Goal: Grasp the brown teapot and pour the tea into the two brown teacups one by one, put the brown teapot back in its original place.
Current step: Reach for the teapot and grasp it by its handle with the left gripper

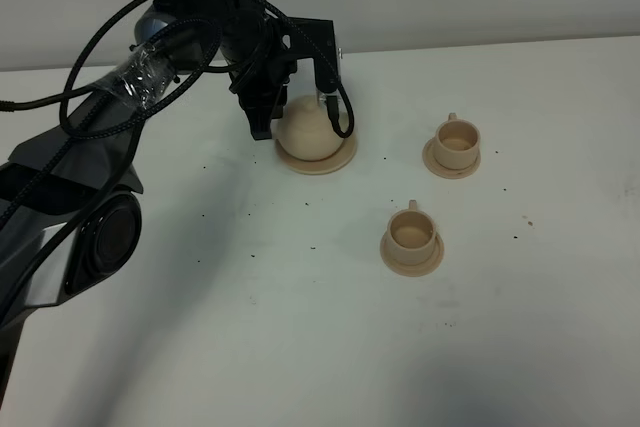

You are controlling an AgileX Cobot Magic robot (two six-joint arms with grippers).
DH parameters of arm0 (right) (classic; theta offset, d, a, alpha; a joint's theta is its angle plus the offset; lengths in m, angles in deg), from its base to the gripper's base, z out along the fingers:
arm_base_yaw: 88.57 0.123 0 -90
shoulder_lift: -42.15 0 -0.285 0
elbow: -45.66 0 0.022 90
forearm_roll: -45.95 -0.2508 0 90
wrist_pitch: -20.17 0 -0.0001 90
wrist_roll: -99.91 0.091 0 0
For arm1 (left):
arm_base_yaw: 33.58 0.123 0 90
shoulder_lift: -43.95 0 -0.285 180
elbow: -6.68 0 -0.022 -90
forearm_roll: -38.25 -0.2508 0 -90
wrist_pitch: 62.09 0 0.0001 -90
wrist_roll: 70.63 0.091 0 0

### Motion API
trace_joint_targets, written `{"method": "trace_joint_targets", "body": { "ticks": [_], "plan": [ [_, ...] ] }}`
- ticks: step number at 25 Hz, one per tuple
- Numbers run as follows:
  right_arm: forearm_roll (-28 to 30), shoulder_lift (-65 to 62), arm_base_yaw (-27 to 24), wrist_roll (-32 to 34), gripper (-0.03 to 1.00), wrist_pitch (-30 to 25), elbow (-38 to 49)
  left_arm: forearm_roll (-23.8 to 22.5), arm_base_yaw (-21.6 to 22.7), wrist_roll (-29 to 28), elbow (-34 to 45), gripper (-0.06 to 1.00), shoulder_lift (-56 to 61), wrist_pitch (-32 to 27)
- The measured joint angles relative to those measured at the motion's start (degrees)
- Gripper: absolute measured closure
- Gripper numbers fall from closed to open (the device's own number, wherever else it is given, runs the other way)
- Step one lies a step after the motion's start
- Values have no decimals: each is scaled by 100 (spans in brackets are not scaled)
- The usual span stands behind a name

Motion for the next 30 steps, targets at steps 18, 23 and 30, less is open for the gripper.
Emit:
{"method": "trace_joint_targets", "body": {
  "ticks": [18, 23, 30],
  "plan": [
    [0, 0, 0, 0, 73, 0, 0, 6, -51, -188, 0, 65, 0, 0],
    [0, 0, 0, 0, 73, 0, 0, 1, -51, -47, 0, 65, 0, 0],
    [0, 0, 0, 0, 73, 0, 0, 28, -58, 706, 0, 65, 0, 0]
  ]
}}
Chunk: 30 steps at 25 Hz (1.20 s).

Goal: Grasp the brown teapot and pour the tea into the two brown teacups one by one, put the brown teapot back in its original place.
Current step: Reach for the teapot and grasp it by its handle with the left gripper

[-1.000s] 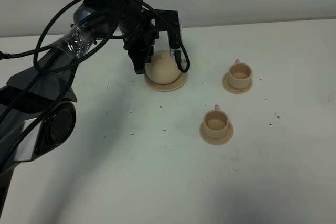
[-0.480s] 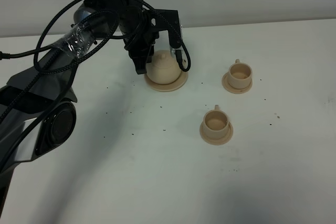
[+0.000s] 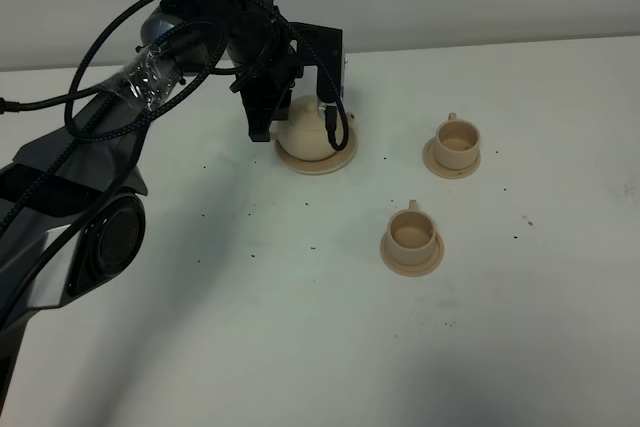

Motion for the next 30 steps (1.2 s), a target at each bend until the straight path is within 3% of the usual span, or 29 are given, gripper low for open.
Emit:
{"method": "trace_joint_targets", "body": {
  "ticks": [12, 30],
  "plan": [
    [0, 0, 0, 0, 73, 0, 0, 108, -1, -136, -13, 65, 253, -2],
    [0, 0, 0, 0, 73, 0, 0, -267, -1, -206, 118, 65, 253, -2]
  ]
}}
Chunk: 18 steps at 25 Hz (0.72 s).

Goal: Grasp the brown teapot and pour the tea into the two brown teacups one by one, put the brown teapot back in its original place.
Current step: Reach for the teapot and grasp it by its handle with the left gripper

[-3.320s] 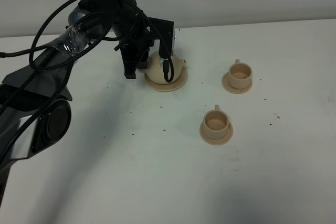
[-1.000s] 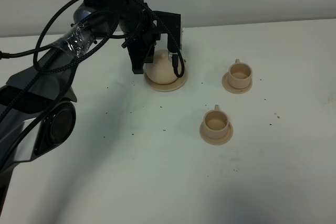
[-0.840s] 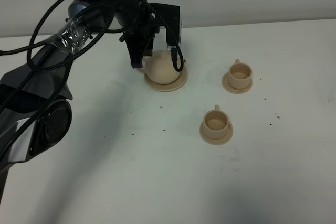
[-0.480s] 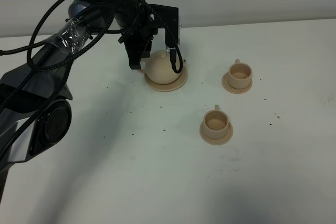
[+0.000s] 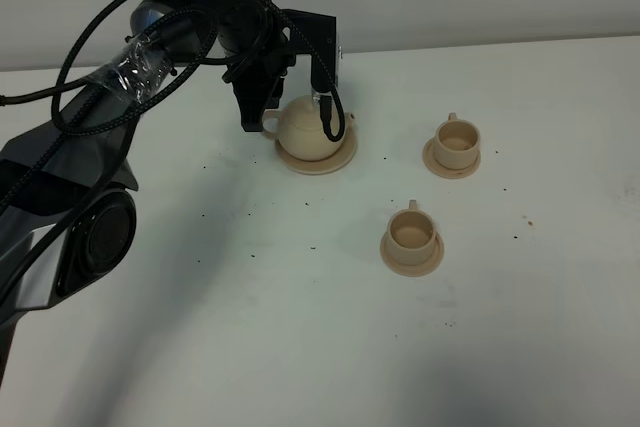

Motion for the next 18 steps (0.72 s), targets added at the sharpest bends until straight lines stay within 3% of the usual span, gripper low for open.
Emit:
{"method": "trace_joint_targets", "body": {
  "ticks": [9, 18],
  "plan": [
    [0, 0, 0, 0, 73, 0, 0, 18, -30, -47, 0, 65, -5, 0],
    [0, 0, 0, 0, 73, 0, 0, 341, -36, -125, 0, 65, -5, 0]
  ]
}}
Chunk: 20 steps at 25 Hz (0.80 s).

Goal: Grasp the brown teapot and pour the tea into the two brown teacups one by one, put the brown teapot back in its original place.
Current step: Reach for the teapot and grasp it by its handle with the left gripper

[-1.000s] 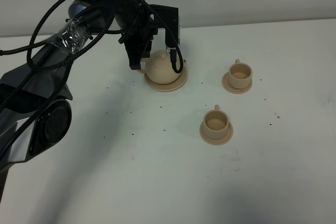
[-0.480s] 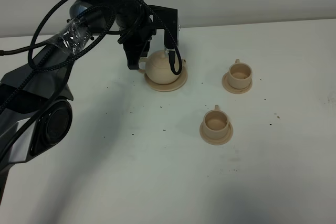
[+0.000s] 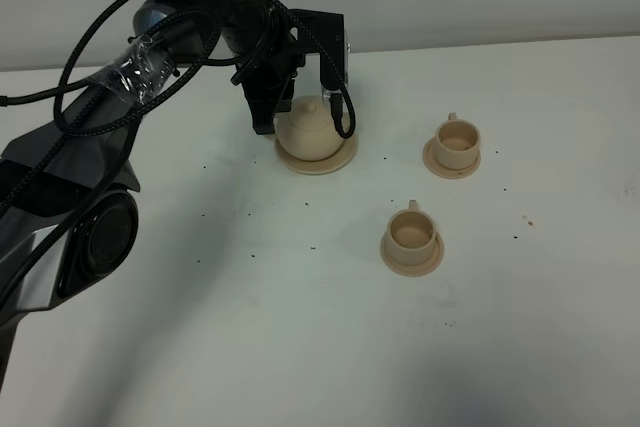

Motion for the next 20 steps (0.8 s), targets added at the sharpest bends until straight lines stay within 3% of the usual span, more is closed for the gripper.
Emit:
{"method": "trace_joint_targets", "body": {
  "ticks": [20],
  "plan": [
    [0, 0, 0, 0, 73, 0, 0, -414, -52, 22, 0, 65, 0, 0]
  ]
}}
